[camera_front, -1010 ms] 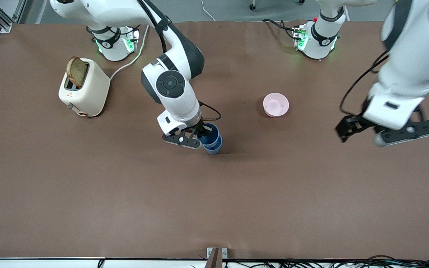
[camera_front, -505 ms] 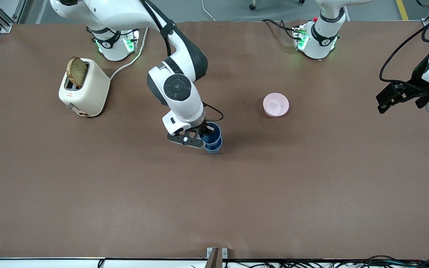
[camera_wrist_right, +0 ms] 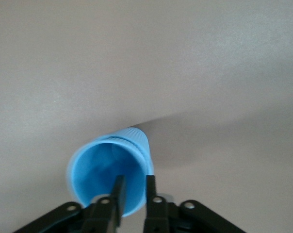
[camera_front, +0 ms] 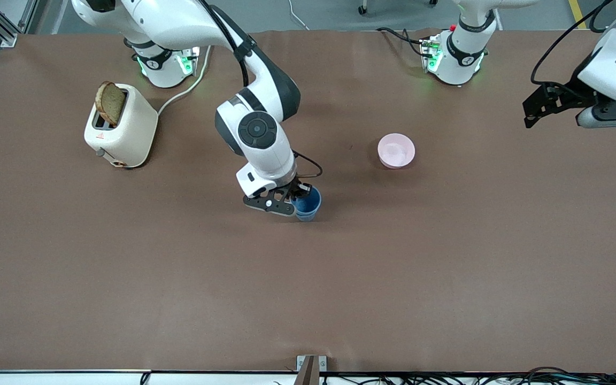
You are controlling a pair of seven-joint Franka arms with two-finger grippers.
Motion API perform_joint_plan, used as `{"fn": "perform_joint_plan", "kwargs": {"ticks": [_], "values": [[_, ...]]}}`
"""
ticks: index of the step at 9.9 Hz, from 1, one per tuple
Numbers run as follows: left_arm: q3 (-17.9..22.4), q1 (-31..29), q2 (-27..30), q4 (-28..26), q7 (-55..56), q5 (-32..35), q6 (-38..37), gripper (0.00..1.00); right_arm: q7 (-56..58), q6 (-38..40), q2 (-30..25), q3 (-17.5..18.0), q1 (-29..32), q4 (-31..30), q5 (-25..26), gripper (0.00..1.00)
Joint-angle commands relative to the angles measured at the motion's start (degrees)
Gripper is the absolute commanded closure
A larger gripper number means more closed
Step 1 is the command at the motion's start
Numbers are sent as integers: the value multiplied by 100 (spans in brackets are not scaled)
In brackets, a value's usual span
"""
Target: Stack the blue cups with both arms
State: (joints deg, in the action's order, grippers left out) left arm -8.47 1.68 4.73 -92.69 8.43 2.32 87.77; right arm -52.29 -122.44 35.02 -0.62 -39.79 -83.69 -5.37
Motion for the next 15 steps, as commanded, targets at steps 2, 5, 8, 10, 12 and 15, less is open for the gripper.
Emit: {"fn": "perform_joint_plan", "kwargs": {"ticks": [2,5,8,10,12,15], "values": [[100,-88,28,-364,-508,-91,152,0,-71,-8,-117,-60,32,36,89,0],[91,-150,-7,-337,-509,-135,240,0,-9,570,-1037,-673,93,46,396,0],[91,-150,-60,-320,-509,-249,249,0,699,1746,-1786,-1272,418,28,405,0],[74,-132,-60,-320,-509,-241,249,0,1280,2581,-2278,-1554,795,2,405,0],[65,-141,-60,-302,-500,-241,249,0,2096,3233,-2656,-1546,1470,-7,405,0],[65,-141,-60,-232,-500,-214,240,0,4018,3797,-3053,-1345,2788,-7,344,0]]}}
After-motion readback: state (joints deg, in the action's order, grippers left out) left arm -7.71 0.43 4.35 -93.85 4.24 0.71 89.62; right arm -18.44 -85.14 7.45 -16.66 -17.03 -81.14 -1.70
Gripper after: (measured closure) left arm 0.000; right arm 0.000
